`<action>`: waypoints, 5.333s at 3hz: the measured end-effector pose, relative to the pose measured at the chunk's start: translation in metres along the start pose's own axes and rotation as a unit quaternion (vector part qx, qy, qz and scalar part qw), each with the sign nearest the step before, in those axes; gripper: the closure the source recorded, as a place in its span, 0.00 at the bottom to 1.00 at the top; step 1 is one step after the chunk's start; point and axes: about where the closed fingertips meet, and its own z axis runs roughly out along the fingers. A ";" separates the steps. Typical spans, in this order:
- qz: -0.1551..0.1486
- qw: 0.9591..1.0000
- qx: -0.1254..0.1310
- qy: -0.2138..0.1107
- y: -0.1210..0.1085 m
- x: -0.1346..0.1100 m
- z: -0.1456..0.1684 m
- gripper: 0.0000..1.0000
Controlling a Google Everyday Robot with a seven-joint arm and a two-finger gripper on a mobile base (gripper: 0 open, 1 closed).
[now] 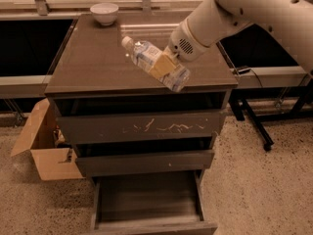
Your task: Place blue plastic bottle into bottom drawer
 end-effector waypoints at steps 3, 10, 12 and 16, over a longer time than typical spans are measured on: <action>-0.054 0.995 -0.038 0.070 0.088 0.103 0.081 1.00; -0.026 0.980 -0.178 0.091 0.142 0.272 0.258 1.00; -0.028 0.985 -0.159 0.057 0.122 0.337 0.306 1.00; 0.044 0.985 -0.159 0.056 0.086 0.444 0.401 1.00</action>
Offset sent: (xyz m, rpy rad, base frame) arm -0.1074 0.0181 -0.1285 -0.2182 0.0140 0.1358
